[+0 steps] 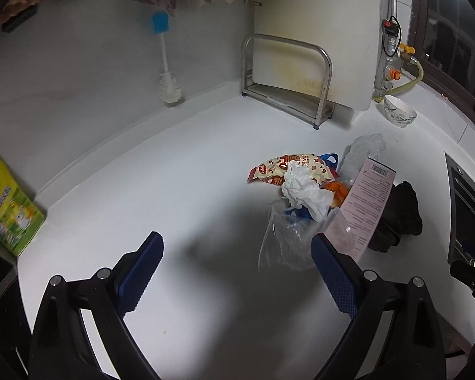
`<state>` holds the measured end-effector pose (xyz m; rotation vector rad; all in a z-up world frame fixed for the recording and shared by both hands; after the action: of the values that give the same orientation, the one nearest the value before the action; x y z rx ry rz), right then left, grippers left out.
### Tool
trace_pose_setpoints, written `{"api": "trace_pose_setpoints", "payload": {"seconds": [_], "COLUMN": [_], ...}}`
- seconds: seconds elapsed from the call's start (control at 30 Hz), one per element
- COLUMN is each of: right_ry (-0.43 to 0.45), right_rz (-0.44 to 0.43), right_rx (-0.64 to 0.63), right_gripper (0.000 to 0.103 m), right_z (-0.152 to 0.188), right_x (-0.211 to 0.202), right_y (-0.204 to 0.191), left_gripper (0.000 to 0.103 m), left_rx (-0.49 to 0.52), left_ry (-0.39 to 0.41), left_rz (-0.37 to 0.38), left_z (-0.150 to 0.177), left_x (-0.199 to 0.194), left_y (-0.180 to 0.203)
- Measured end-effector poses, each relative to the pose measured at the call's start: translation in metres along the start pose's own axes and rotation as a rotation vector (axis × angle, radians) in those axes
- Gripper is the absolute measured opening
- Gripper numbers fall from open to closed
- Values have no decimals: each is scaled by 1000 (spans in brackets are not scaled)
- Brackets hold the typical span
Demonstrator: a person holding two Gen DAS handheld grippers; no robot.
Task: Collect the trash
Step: 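Reach the left tool to the clear plastic cup and grasp its rim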
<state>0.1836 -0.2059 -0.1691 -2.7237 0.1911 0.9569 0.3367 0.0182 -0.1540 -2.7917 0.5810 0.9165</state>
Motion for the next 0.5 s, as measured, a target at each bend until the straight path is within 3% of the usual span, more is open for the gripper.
{"api": "trace_pose_setpoints", "payload": {"seconds": [0.37, 0.5], "right_ry": [-30, -29], "right_rz": [39, 46], "right_rx": [11, 7], "right_gripper": [74, 74], "right_z": [0, -1], "right_x": [26, 27], "right_y": [1, 1], "left_gripper": [91, 76], "left_rx": [18, 16], "left_ry": [-64, -88], "left_rz": [91, 132], "left_z": [13, 20], "left_x": [51, 58], "left_y": [7, 15]}}
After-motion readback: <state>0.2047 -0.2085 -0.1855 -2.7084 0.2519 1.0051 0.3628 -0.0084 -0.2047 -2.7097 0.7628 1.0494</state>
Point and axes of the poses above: each gripper's, at about its wrist camera, not at the fingertips, and x roughly the way its jaws point, y to its right, z to its underside, the point moved 9 cm from there along x, roughly the way its jaws point, and after that the axes turned 13 degrees about y, right-handed, at the moved point
